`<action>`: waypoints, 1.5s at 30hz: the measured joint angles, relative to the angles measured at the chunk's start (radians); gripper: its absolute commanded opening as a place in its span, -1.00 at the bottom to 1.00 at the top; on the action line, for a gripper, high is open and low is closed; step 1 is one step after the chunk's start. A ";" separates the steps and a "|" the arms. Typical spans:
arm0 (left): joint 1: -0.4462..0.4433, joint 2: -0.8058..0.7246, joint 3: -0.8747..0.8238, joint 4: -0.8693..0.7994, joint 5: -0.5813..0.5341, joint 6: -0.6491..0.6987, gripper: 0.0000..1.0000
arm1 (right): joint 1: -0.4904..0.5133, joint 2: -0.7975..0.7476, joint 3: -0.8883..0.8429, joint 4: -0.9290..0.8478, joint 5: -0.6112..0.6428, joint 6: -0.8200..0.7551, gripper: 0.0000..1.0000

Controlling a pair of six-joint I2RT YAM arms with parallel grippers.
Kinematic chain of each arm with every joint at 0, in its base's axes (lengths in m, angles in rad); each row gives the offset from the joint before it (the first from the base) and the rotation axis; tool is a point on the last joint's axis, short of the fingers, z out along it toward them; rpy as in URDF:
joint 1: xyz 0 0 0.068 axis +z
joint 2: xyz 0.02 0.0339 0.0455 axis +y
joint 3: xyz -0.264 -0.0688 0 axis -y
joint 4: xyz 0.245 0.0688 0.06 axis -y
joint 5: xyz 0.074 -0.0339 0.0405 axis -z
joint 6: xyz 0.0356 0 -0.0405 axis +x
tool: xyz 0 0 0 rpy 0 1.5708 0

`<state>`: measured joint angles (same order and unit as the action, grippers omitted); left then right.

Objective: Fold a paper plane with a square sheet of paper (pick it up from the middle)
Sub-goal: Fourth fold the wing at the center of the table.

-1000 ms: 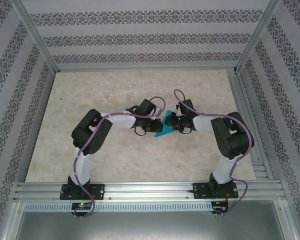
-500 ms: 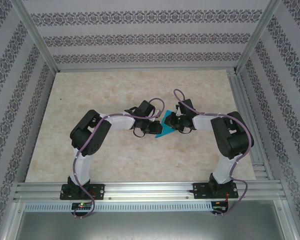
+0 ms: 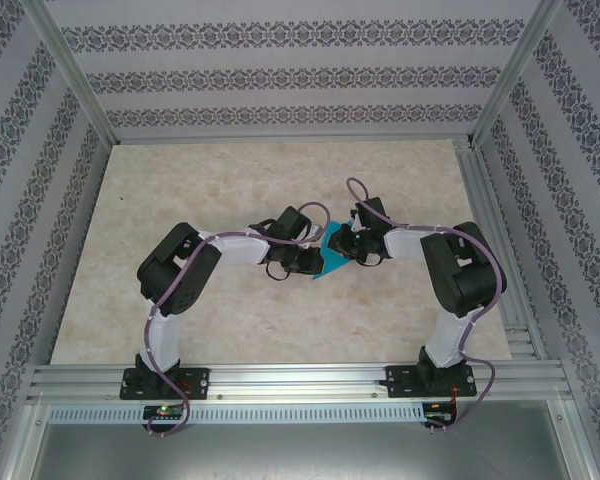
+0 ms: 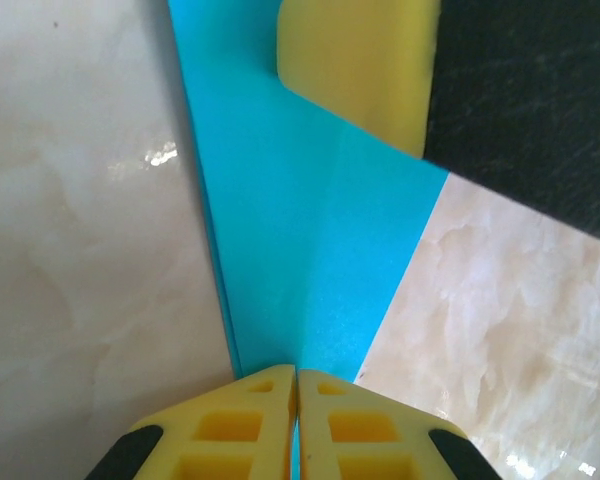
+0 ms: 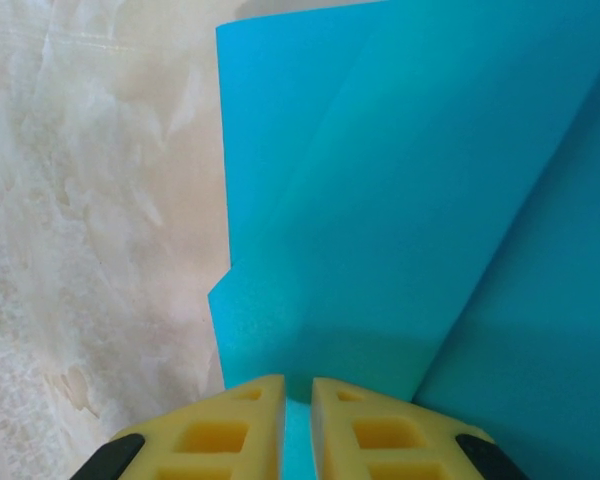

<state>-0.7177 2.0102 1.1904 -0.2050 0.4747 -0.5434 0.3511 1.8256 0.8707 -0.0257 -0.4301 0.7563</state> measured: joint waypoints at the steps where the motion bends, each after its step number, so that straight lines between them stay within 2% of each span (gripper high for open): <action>1: -0.002 -0.002 -0.002 0.000 -0.005 0.000 -0.79 | 0.000 0.001 0.000 0.000 -0.002 0.000 -0.66; 12: -0.021 -0.052 -0.020 -0.058 -0.064 0.000 -0.79 | 0.000 0.003 0.002 0.000 -0.008 0.001 -0.66; 18: -0.029 -0.092 -0.030 -0.064 -0.060 -0.023 -0.77 | 0.000 0.006 0.002 0.004 -0.010 0.002 -0.66; 27: -0.030 -0.082 -0.030 -0.063 -0.035 -0.050 -0.77 | 0.000 0.010 0.005 0.009 -0.015 0.002 -0.66; 45: -0.031 -0.060 -0.029 -0.079 -0.080 -0.053 -0.73 | -0.005 0.012 0.005 0.015 -0.020 0.002 -0.66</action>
<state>-0.7486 1.9499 1.1614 -0.2844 0.3950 -0.5961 0.3462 1.8378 0.8753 -0.0105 -0.4503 0.7582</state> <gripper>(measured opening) 0.120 0.168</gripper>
